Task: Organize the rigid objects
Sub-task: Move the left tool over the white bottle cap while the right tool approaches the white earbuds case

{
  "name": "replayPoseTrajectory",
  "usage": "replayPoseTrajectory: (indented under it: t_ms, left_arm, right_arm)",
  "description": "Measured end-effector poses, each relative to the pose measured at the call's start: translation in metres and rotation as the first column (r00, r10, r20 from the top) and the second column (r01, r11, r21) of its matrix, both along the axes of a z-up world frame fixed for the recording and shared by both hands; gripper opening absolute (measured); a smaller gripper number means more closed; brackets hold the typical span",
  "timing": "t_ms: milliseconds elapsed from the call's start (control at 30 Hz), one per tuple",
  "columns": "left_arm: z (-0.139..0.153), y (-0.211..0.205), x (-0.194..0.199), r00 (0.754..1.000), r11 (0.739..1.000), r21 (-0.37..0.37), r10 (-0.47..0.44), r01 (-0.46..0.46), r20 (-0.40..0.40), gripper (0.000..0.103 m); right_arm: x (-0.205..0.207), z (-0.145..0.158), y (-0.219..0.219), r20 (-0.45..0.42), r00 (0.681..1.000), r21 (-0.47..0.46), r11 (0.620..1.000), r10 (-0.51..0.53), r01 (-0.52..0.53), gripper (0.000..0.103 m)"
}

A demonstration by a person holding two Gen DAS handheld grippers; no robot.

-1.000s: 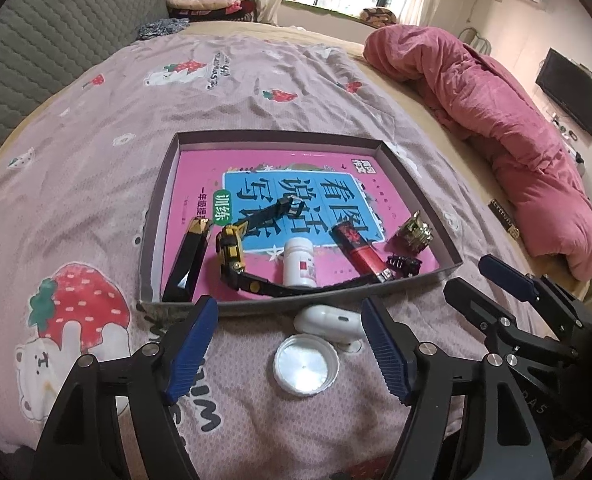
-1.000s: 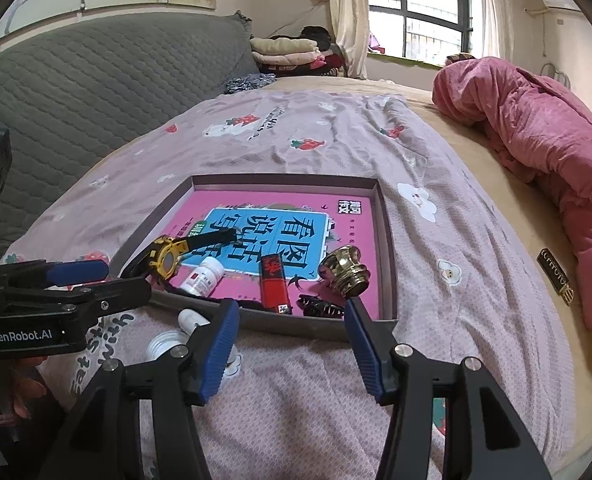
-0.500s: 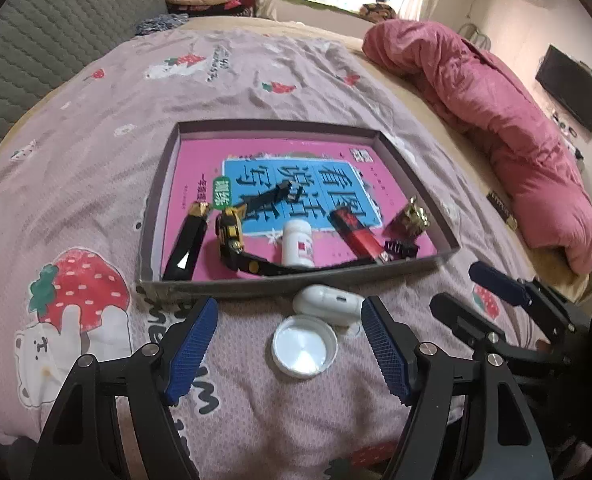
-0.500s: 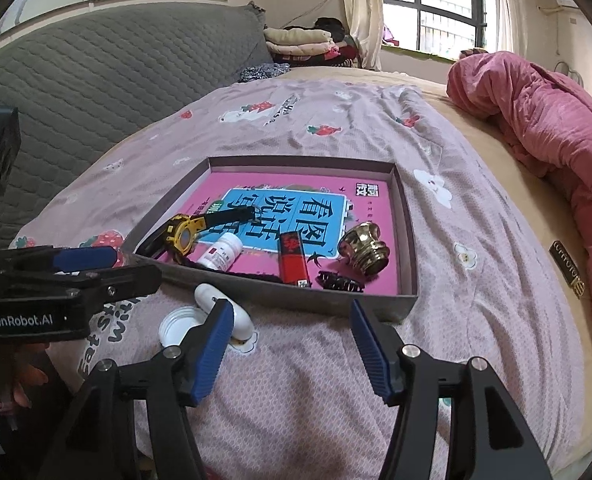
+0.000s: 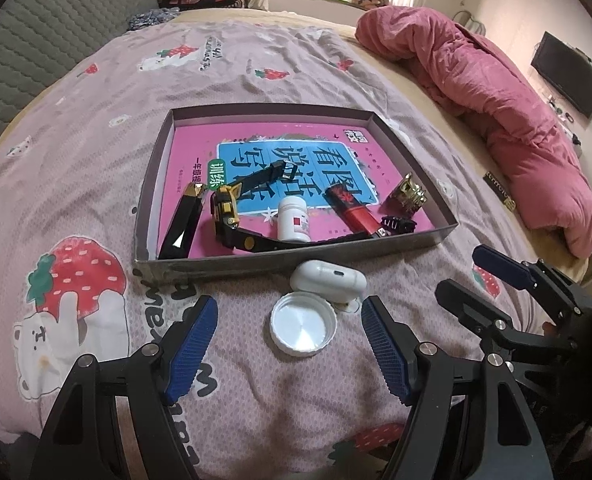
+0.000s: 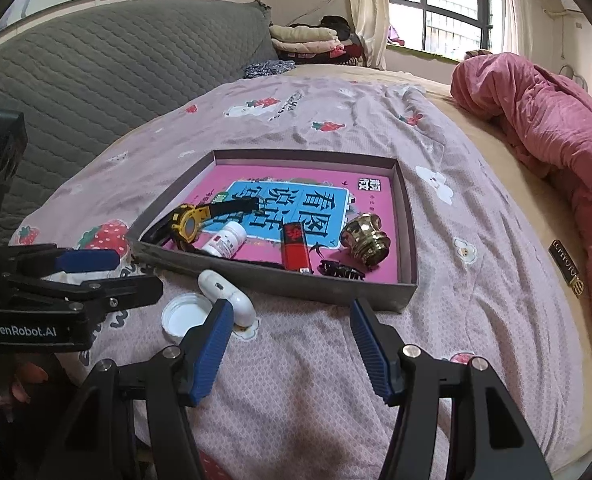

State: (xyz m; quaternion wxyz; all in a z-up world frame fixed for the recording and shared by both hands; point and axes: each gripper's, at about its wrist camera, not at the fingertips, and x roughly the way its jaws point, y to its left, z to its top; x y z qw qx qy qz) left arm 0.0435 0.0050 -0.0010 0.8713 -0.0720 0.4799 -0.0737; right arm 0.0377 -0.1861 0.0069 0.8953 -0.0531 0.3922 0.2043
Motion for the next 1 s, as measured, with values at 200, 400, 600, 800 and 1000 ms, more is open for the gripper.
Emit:
replayPoseTrajectory:
  t_ms: [200,400,600,800,1000]
  left_arm:
    - [-0.006,0.003,-0.005,1.000,1.000,0.001,-0.003,0.003,-0.021,0.076]
    - [-0.017,-0.007,-0.008,0.998,0.999,0.020,-0.033,0.034,-0.057,0.076]
    - [-0.035,-0.016,-0.008,0.993,0.997,0.035,-0.060,0.064,-0.101,0.076]
    - [-0.048,-0.019,-0.002,0.991,0.998,0.042,-0.050,0.056,-0.124,0.076]
    - [-0.058,-0.020,0.012,0.991,0.999,0.038,-0.031,0.036,-0.128,0.076]
  right_arm:
    - [-0.005,-0.003,-0.004,-0.008,1.000,-0.010,1.000,0.007,-0.007,0.060]
    - [-0.005,-0.004,-0.008,-0.011,1.000,-0.007,1.000,-0.006,0.006,0.060]
    - [-0.004,-0.006,-0.008,-0.020,1.000,-0.008,1.000,-0.005,0.004,0.060]
    - [-0.002,-0.009,-0.006,-0.028,1.000,-0.010,1.000,-0.001,0.000,0.060]
    - [-0.001,-0.013,-0.001,-0.034,0.999,-0.013,1.000,0.011,-0.012,0.060]
